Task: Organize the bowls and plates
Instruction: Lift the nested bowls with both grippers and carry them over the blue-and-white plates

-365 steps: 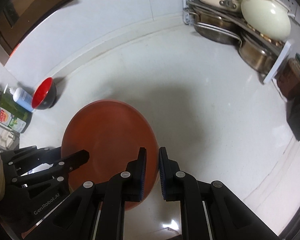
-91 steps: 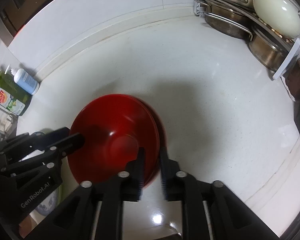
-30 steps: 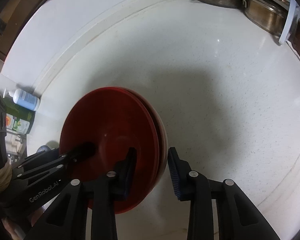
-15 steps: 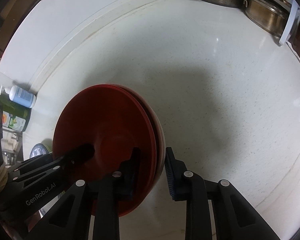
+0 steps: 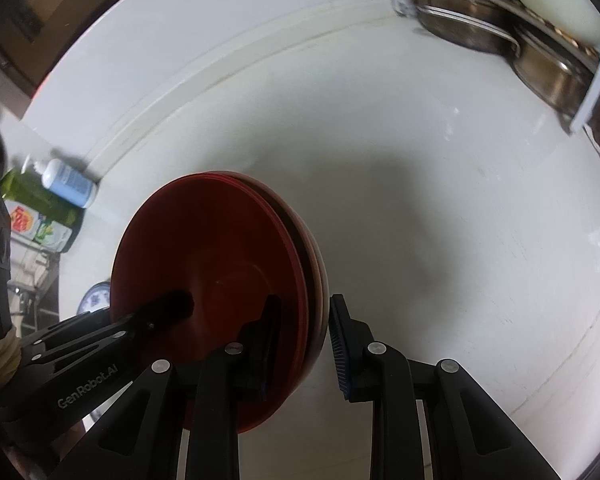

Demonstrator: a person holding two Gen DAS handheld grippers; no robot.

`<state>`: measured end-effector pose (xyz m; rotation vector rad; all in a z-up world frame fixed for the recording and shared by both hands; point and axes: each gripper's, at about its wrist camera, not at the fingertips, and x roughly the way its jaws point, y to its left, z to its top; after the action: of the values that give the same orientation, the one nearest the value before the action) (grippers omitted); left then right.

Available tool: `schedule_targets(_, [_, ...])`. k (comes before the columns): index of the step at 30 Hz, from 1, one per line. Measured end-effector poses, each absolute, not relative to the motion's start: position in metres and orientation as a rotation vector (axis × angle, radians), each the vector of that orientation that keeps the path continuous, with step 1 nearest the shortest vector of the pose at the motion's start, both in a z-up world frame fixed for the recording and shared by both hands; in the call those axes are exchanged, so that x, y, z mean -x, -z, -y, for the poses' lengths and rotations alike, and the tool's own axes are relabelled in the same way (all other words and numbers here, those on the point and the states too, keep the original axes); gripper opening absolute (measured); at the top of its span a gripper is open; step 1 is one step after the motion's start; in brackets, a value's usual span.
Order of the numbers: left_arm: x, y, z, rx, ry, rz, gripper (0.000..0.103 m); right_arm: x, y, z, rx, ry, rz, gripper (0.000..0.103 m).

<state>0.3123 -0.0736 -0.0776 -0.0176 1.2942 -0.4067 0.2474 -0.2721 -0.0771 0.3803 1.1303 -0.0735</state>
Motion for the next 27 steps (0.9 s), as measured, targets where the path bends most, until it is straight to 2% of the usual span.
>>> schedule_targets(15, [-0.283,0.050,-0.022,0.129,0.243,-1.213,0.025,-0.263,0.045,0.183,-0.264,-0.110,-1.111,0.026])
schedule_targets(27, [-0.258,0.048,-0.098,0.207,0.113,-1.193,0.025,-0.260,0.047,0.109,-0.194,-0.247,-1.131,0.026])
